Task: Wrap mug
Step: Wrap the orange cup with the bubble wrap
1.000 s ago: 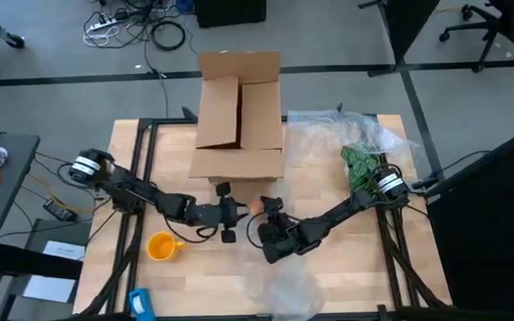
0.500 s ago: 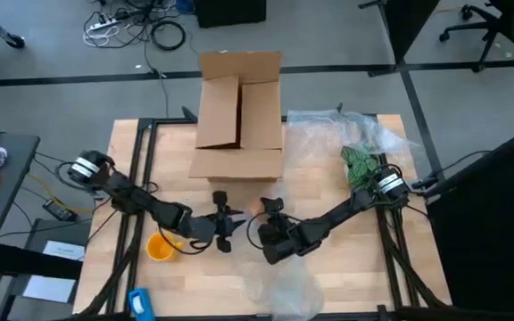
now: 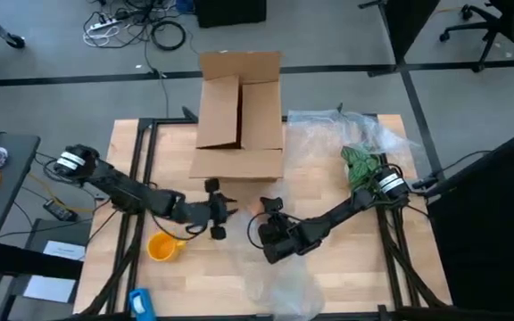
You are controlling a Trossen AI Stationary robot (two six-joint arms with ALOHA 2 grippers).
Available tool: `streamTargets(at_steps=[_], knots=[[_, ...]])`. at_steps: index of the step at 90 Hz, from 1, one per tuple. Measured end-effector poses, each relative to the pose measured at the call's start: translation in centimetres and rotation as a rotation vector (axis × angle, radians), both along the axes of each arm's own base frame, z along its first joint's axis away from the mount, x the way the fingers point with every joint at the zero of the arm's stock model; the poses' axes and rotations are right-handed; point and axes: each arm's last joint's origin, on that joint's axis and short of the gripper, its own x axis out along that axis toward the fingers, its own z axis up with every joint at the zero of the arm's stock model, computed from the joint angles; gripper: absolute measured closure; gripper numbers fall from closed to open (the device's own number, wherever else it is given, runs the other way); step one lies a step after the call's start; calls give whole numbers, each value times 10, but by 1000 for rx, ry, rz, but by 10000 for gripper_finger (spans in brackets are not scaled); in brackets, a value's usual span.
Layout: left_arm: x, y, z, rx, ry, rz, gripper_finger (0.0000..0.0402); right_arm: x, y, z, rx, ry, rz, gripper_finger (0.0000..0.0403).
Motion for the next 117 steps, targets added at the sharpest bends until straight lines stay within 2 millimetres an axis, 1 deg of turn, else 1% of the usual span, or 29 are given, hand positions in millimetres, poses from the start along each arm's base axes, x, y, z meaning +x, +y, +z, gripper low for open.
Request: streamTargets(at_steps=[7,20,27,40,50,56,59,70,74,81,88,97,105,117], knots=[[3,8,-12,-14,-59,17,286,0,0,0,1,-1,0,42],[14,6,-23,-7,-166,-30,275,0,0,0,-2,-1,-1,42],[22,5,-32,27,-159,-21,271,1,-1,0,1,-7,-5,42],[40,6,-48,118,-136,50,270,2,-3,0,12,-26,-16,42],[48,7,-52,205,-113,74,272,2,-3,0,32,-43,-20,41],[50,7,-51,239,-103,93,285,2,-3,0,67,-66,-29,38],[50,8,-51,258,-97,106,298,3,-3,0,84,-75,-31,35],[50,9,-49,305,-87,123,373,2,-3,1,154,-104,-42,25],[51,9,-48,304,-95,129,384,2,-2,3,195,-125,-46,21],[51,8,-47,325,-92,136,386,1,-1,11,287,-165,-56,16],[52,3,-45,416,-67,121,387,-3,-1,19,378,-183,-70,12],[54,-6,-41,557,-23,76,390,-15,0,33,527,-159,-100,10],[54,-11,-40,684,25,30,392,-27,1,48,713,-105,-127,10],[56,-16,-39,807,74,-10,392,-45,-3,68,916,-49,-212,9]])
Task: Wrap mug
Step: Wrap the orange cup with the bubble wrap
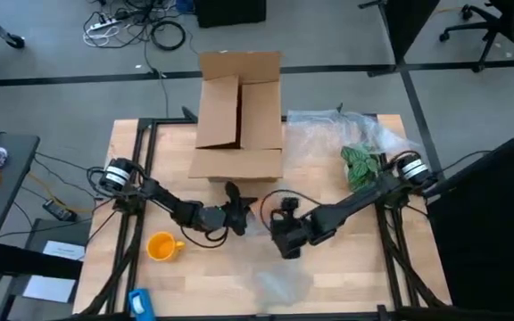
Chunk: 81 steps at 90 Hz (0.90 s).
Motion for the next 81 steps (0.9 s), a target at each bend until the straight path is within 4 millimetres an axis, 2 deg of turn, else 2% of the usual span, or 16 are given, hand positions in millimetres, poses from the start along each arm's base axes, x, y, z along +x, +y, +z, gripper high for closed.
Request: streamTargets(at_steps=[10,24,29,38,46,54,62,72,81], knots=[[0,-1,0,65,34,-12,392,-8,-1,15,130,-8,-64,10],[1,-1,1,148,73,-30,392,-4,8,14,221,-46,-80,15],[1,-2,1,184,88,-37,392,1,14,7,233,-65,-68,16],[0,-2,2,260,120,-8,392,8,21,-18,274,-47,-43,19],[-2,-2,2,302,144,40,392,7,23,-41,291,38,-50,23],[-3,-4,2,291,137,55,392,-7,17,-57,246,222,-128,27],[-5,-6,-2,262,152,51,392,-23,11,-55,189,371,-207,30],[-7,-6,-6,230,178,67,392,-55,7,-45,82,570,-292,35],[-7,-6,-7,208,171,81,392,-71,4,-18,63,572,-358,41]])
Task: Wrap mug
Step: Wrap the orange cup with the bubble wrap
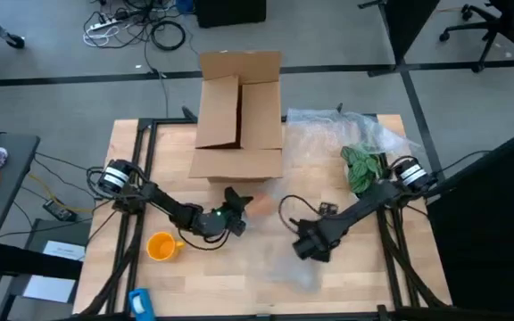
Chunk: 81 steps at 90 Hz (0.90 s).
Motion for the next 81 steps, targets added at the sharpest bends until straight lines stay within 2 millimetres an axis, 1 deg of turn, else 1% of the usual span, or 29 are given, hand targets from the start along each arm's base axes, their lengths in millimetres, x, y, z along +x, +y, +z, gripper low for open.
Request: streamTargets(at_steps=[3,7,12,17,32,38,43,50,54,61,68,75,81], knots=[[0,0,0,-4,-4,5,392,-6,-2,8,-12,-4,-17,43],[0,0,0,-11,-9,9,392,-10,-2,18,-7,-52,-38,45],[0,1,-1,-9,-7,16,392,-13,-2,32,5,-151,-53,47],[-1,2,-1,-1,2,25,392,-15,-2,47,16,-287,-49,48],[-3,4,-3,28,16,68,393,-9,3,82,20,-681,39,48],[-3,4,-3,43,31,72,393,-4,4,91,3,-784,92,49],[-3,4,-4,47,35,76,393,3,4,94,-33,-845,127,51],[-3,4,-4,47,35,76,393,18,-1,91,-85,-875,158,54],[-3,4,-4,47,35,76,393,28,-4,85,-104,-878,159,56],[-3,4,-4,49,37,76,393,48,-10,66,-100,-837,169,56],[-3,4,-4,57,41,76,393,64,-11,43,-32,-774,192,57],[-3,3,-4,69,50,71,393,70,-8,21,96,-662,206,58],[-4,2,-4,77,57,70,393,63,-2,11,210,-552,165,58]])
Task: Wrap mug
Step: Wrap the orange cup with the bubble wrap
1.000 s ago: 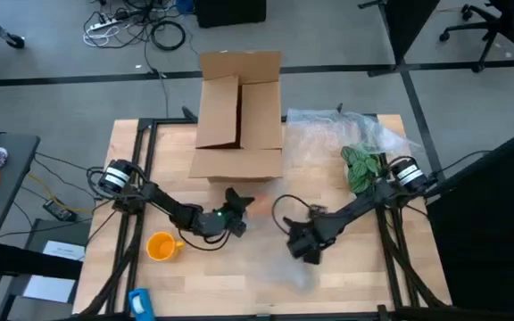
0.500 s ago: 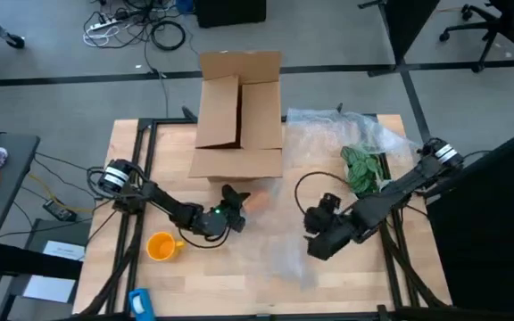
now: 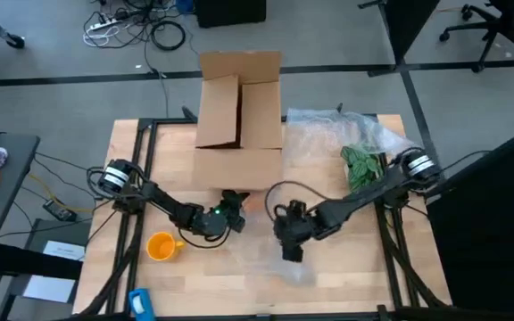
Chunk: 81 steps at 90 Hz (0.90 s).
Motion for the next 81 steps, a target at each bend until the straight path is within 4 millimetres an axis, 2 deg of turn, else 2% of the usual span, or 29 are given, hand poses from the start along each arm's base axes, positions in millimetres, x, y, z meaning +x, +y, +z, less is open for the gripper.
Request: streamTargets(at_steps=[11,21,33,40,47,55,65,81], knots=[[-1,-2,-1,1,11,-3,393,-28,25,-1,136,185,-50,58],[-1,-2,-2,-8,15,-7,393,-62,41,7,123,334,-133,58],[1,-3,0,-40,-8,-33,393,-103,40,11,-73,562,-245,58],[2,-4,1,-62,-32,-42,392,-114,35,19,-119,619,-265,58],[2,-4,1,-65,-35,-46,392,-116,27,29,-110,619,-280,58],[1,-4,1,-53,-24,-47,392,-113,13,52,-105,574,-292,58],[0,-3,0,-39,-11,-37,392,-111,-5,93,-165,448,-278,58],[-1,-2,-2,-16,5,-12,392,-126,-43,168,-201,122,-249,58]])
